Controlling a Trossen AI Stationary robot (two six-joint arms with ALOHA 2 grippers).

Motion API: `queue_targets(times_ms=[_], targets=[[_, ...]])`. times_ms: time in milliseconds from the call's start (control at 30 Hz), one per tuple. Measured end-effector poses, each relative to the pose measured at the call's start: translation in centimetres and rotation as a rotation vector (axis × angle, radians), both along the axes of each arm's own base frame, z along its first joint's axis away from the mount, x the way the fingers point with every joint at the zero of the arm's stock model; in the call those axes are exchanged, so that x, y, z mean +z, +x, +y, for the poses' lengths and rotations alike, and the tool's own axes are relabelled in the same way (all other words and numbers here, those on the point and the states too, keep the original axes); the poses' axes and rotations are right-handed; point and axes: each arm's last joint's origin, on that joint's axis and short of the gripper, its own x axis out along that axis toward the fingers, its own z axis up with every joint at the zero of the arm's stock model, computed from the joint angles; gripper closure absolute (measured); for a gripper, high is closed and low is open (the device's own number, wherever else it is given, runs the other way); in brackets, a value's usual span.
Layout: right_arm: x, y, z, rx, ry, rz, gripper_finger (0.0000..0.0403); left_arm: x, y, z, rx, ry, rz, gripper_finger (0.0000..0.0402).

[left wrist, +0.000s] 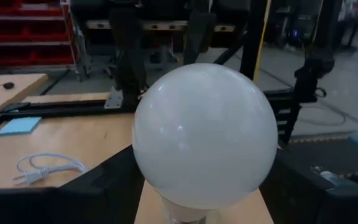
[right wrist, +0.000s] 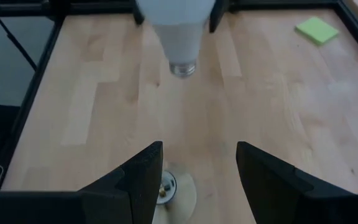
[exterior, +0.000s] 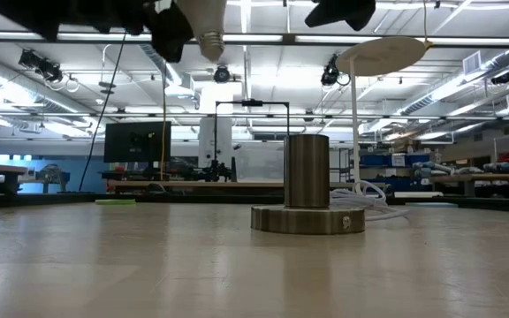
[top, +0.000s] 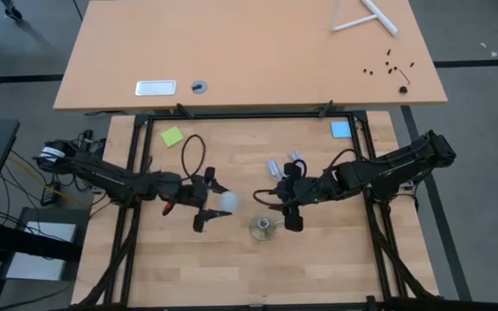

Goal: Screw lightbulb
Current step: Insert the lightbulb into the lamp

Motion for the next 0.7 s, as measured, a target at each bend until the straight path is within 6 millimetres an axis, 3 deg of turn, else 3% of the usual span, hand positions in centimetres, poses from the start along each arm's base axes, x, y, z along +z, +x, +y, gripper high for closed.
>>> queue_targets(times_ms=[200,333,700], targets=[[-0.3,0.0,-0.1,-0.009,0.030,0.026,0.0190,-1.8,-0.9,0.3,0.021,-0.089,-0.005,0.0130],[-0.3,-0.1,0.1,0.004,0.038,0.028,0.0190,-2.5,-0.4,0.4,0.074,-0.111,0.027,0.0130],[1.5,-3.4,0.7,-0.037,0.048,0.043,0.0190,-2.4,5.7,-1.1,0.026,-0.106,0.038,0.0131]])
